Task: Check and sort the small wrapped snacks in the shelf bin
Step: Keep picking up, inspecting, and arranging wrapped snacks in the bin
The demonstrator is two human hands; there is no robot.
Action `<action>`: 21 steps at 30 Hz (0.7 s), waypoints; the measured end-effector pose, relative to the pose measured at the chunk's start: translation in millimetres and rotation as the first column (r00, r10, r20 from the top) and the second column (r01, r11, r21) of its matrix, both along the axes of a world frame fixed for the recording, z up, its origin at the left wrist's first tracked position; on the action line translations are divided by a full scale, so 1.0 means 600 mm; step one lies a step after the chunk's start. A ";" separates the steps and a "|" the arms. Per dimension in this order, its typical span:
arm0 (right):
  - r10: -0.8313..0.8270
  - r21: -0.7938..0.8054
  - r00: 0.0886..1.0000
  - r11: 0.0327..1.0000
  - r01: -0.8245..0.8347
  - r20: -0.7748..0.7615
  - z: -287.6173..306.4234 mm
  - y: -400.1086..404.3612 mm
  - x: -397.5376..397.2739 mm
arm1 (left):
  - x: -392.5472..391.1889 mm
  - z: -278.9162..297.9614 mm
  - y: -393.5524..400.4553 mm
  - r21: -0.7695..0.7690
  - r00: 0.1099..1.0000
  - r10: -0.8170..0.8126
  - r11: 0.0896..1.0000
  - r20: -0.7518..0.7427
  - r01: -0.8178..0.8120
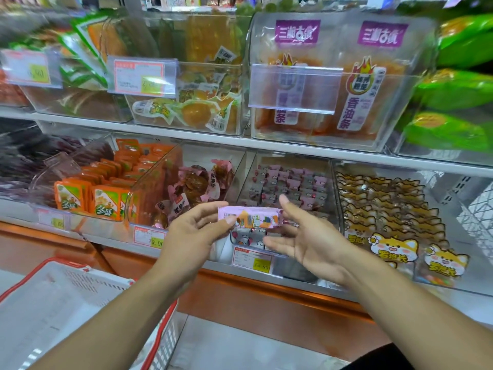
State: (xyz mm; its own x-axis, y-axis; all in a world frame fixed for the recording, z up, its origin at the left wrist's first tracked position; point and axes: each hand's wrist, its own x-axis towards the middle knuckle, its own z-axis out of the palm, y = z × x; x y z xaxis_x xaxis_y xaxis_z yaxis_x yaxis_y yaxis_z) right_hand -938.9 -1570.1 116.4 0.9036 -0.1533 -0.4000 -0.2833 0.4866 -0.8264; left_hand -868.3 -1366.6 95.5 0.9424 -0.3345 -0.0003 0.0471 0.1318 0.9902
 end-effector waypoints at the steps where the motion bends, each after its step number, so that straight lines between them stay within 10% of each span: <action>1: 0.008 -0.017 1.000 1.000 -0.008 0.001 0.000 -0.001 0.000 | 0.000 0.001 -0.001 0.006 1.000 -0.014 1.000 0.009 0.013; 13: 0.165 -0.327 0.948 0.942 -0.070 0.271 0.000 -0.009 -0.013 | -0.001 0.004 -0.014 -0.130 0.933 -0.101 0.990 -0.346 0.059; 21: 0.140 -0.147 0.963 0.983 -0.107 0.230 -0.002 -0.016 -0.001 | 0.009 0.007 -0.006 -0.126 0.996 -0.019 0.992 -0.087 0.008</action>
